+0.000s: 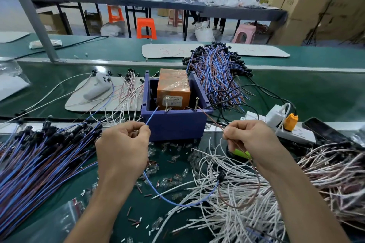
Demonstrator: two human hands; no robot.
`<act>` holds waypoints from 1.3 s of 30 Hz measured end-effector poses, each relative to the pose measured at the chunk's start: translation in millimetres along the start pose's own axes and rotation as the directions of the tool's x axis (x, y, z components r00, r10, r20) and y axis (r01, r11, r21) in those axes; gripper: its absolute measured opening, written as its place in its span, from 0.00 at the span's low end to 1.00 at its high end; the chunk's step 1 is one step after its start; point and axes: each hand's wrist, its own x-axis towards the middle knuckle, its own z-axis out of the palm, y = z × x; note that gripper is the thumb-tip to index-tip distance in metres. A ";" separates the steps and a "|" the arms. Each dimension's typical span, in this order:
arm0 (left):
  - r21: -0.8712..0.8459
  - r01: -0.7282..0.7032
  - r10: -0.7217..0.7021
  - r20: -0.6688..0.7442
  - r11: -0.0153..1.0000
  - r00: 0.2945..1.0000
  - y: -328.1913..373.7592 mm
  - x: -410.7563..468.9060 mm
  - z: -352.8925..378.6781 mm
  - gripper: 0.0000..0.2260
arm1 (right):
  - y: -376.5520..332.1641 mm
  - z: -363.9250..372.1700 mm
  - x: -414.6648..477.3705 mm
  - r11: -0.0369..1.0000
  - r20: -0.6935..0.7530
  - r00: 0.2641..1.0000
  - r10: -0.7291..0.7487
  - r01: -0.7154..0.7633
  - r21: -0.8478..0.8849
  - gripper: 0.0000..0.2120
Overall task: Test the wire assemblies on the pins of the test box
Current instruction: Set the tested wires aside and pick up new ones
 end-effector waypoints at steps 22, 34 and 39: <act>-0.018 -0.067 0.068 0.044 0.998 0.997 3.8 -1.0 4.9 0.17 | -1.2 -1.8 -3.5 0.997 0.008 0.999 0.041 -0.041 -0.063 0.12; -0.278 0.129 -0.110 0.083 0.952 0.990 1.4 0.4 -8.0 0.10 | -26.6 -6.6 -32.6 0.993 -0.029 0.992 -0.120 0.119 -0.011 0.12; -0.517 0.466 -0.138 0.551 0.718 0.823 19.3 -7.3 -13.7 0.13 | -38.1 54.4 -43.6 0.959 0.082 0.980 -0.180 0.194 -0.206 0.09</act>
